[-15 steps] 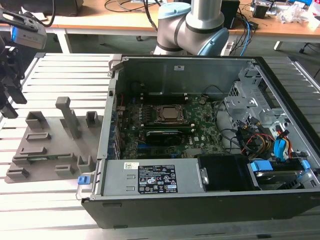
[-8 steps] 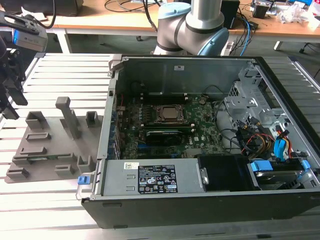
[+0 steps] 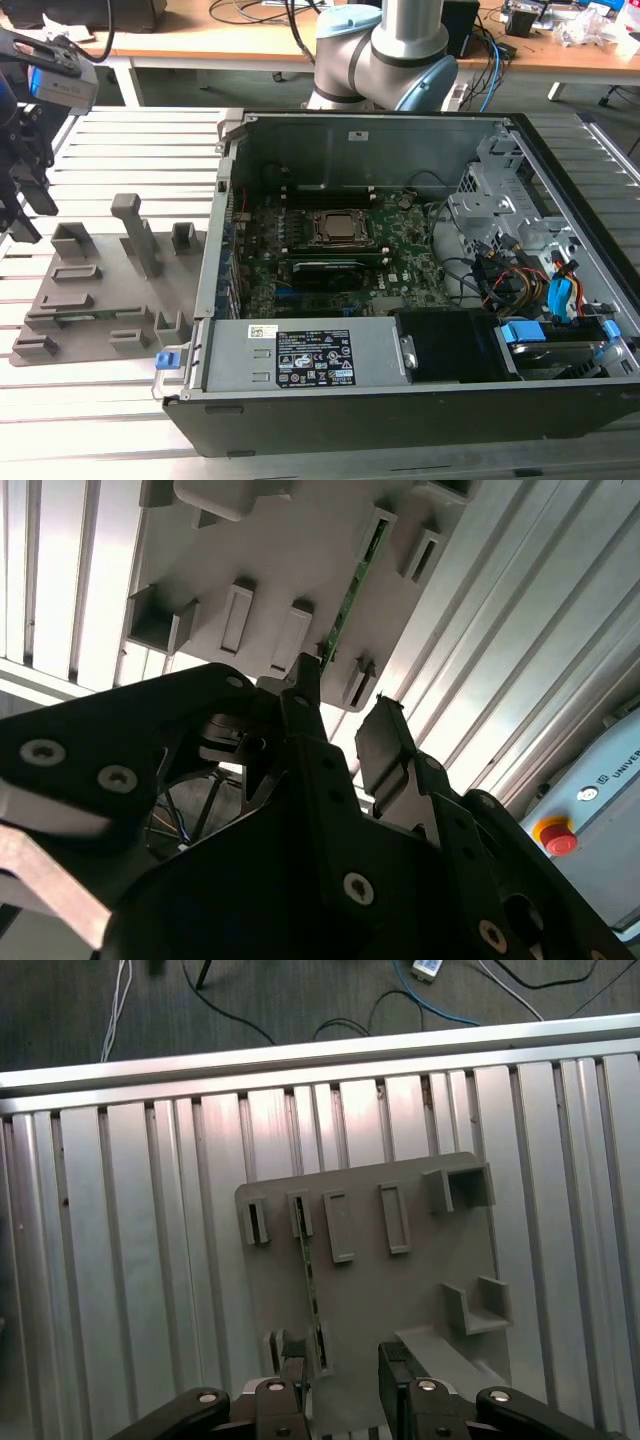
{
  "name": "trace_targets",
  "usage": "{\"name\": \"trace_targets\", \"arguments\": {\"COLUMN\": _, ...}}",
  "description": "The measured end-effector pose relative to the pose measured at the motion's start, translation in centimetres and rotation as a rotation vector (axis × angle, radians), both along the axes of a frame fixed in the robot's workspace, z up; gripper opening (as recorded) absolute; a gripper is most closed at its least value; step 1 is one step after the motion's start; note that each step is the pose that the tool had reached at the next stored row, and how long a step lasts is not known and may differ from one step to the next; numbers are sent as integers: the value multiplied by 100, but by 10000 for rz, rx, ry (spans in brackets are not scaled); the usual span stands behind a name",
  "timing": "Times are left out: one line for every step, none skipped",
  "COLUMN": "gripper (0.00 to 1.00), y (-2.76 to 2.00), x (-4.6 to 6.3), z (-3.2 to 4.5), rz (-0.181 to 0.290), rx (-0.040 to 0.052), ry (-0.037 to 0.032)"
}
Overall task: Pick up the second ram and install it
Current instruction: 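Pick up the second ram and move it above second insertion slot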
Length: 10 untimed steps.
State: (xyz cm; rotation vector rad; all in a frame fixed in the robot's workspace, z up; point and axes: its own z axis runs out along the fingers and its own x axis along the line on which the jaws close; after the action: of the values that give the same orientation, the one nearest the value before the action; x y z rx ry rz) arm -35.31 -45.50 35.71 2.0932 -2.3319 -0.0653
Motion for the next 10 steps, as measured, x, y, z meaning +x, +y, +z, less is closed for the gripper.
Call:
{"name": "trace_targets", "arguments": {"gripper": 42, "y": 0, "x": 0, "z": -7, "rz": 0, "rx": -1, "ry": 1}}
{"name": "trace_targets", "arguments": {"gripper": 42, "y": 0, "x": 0, "z": -34, "rz": 0, "rx": -1, "ry": 0}}
{"name": "trace_targets", "arguments": {"gripper": 42, "y": 0, "x": 0, "z": -51, "rz": 0, "rx": -1, "ry": 1}}
{"name": "trace_targets", "arguments": {"gripper": 42, "y": 0, "x": 0, "z": -74, "rz": 0, "rx": -1, "ry": 1}}
{"name": "trace_targets", "arguments": {"gripper": 42, "y": 0, "x": 0, "z": -81, "rz": 0, "rx": -1, "ry": 1}}
{"name": "trace_targets", "arguments": {"gripper": 42, "y": 0, "x": 0, "z": -86, "rz": 0, "rx": -1, "ry": 1}}
{"name": "trace_targets", "arguments": {"gripper": 42, "y": 0, "x": 0, "z": -91, "rz": 0, "rx": 0, "ry": 0}}
{"name": "trace_targets", "arguments": {"gripper": 42, "y": 0, "x": 0, "z": -98, "rz": 0, "rx": 0, "ry": 0}}
{"name": "trace_targets", "arguments": {"gripper": 42, "y": 0, "x": 0, "z": -105, "rz": 0, "rx": 0, "ry": 1}}
{"name": "trace_targets", "arguments": {"gripper": 42, "y": 0, "x": 0, "z": -110, "rz": 0, "rx": -1, "ry": 1}}
